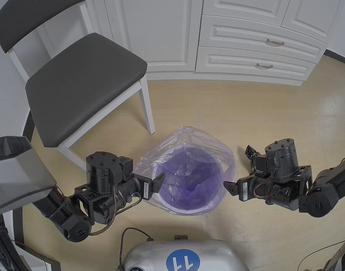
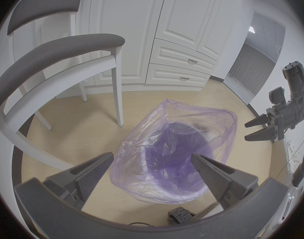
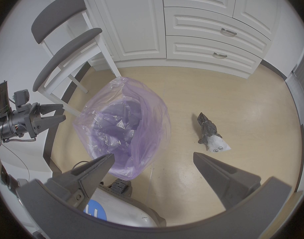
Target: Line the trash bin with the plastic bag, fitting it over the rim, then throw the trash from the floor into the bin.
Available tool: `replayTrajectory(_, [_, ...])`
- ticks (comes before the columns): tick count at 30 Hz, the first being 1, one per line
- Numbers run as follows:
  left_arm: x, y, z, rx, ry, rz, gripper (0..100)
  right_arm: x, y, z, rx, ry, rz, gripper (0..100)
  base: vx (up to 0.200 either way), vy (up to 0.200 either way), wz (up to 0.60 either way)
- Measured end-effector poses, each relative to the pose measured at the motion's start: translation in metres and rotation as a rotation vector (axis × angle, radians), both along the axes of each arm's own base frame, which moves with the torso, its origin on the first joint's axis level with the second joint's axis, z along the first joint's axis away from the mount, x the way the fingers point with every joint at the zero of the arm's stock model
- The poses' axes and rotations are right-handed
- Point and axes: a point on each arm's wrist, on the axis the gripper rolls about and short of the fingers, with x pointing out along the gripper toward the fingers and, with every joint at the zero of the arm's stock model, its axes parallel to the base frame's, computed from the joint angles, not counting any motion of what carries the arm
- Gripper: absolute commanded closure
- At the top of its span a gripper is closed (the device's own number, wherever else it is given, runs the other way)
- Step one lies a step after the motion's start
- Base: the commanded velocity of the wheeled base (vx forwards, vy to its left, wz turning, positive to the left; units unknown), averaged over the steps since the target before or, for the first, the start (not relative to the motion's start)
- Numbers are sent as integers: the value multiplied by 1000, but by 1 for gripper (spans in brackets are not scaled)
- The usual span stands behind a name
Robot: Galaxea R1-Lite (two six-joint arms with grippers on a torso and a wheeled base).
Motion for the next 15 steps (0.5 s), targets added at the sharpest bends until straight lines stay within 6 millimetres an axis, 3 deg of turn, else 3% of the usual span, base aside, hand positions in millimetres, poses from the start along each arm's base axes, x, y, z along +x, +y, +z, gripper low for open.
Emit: replayTrajectory(15, [3,-3,-8,8,14,-4,0,3,0,-5,-8,13,-6,0,0,0,0])
